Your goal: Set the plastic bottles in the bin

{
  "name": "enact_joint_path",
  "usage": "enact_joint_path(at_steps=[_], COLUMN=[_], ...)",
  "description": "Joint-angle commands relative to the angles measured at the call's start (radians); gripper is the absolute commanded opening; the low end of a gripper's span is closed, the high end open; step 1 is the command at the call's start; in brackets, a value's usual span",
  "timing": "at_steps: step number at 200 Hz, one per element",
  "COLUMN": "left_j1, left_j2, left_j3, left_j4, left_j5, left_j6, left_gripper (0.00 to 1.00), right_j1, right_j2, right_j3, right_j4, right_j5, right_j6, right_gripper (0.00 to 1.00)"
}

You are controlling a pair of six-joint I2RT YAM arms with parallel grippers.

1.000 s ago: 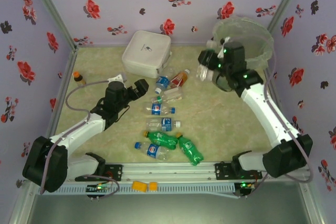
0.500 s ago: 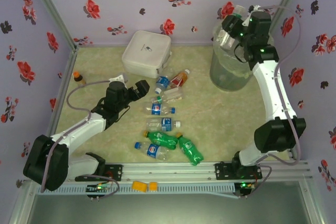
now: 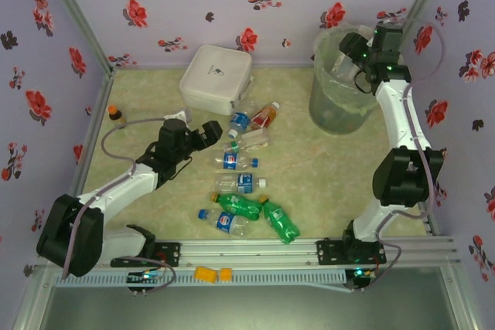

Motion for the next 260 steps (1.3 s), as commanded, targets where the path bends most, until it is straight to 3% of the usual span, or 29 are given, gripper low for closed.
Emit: enact_joint_path(at_steps=[1,15,90,150,179,224,260], left_j1=[0.005,0.006,0.006,0.004,-0.025,-0.103,-0.178], left_j2=[-0.005,-0.008,0.02,0.11,0.127,0.093,0.034], left_j3=[0.038,0.046,0.104,0.233,0.274,0.256,0.22], left_j4=[-0.033,-0.05,-0.12,-0.288,-0.404,-0.496,-0.532], left_j5=[0.018,0.019,0.025,0.099,0.119,0.064,-0.087], left_j6=[0.048,0.062,0.136,0.234,0.236,0.076,-0.096], left_gripper=[1.0,1.0,1.0,1.0,1.0,1.0,1.0], right_j1=[0.001,0.001,0.042,0.253,0.389,0.584,0.629], right_j2=[-0.021,-0.037,-0.274,-0.489,-0.511,-0.447,-0.396], right_j3=[0.043,0.053,-0.067,-0.361,-0.522,-0.676,-0.697], right_j4=[-0.012,-0.035,-0.049,0.017,0.059,0.094,0.045], right_j5=[0.009,0.03,0.07,0.039,0.02,0.058,0.098], right_j6=[-0.012,-0.028,-0.082,-0.077,-0.061,-0.039,-0.053], right_gripper=[0.87,0.99,1.0,1.0,1.0,1.0,1.0])
